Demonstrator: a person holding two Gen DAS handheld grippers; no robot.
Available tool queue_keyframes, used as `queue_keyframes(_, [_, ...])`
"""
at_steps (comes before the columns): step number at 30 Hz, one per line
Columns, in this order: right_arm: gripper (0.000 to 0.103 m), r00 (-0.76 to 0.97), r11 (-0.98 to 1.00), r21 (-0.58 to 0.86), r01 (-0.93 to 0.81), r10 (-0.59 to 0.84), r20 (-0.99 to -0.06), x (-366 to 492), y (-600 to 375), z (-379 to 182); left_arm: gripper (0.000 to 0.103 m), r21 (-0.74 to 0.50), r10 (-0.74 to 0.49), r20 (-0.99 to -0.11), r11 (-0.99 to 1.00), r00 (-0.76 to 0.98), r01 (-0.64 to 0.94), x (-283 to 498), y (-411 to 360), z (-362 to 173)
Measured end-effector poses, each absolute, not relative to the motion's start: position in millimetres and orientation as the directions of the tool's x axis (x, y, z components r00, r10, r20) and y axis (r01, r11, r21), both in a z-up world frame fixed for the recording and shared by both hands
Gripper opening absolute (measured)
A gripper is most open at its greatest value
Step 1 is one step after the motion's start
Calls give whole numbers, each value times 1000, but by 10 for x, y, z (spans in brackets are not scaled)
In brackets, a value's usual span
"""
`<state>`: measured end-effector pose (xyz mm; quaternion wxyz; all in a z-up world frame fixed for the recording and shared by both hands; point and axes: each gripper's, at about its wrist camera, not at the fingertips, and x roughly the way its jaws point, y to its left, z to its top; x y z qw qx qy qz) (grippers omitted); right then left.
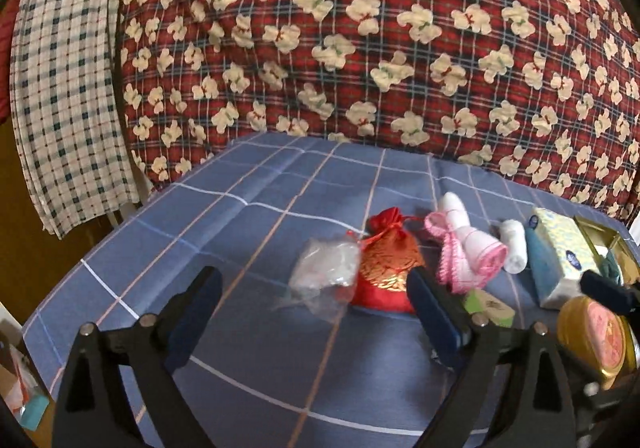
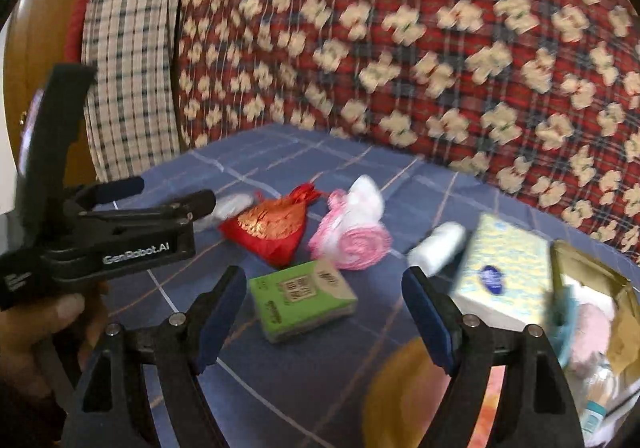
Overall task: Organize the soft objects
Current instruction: 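Move both grippers back over the remaining items on the bed, then grasp the clear plastic bag with the left gripper while the right grasps the green tissue pack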
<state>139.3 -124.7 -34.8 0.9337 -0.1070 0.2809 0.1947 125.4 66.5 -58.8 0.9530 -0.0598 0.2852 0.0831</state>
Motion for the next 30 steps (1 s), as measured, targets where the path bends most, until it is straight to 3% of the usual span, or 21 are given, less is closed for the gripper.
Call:
queue_keyframes(19, [82, 668, 901, -166, -401, 164, -726, 1831, -848, -716, 97, -154, 88, -576, 965, 813, -214, 1280, 989, -695])
queue_keyframes(30, [76, 671, 890, -147, -432, 208, -711, 1775, -839, -688, 97, -161, 55, -614, 968, 787, -193, 1378, 952, -747])
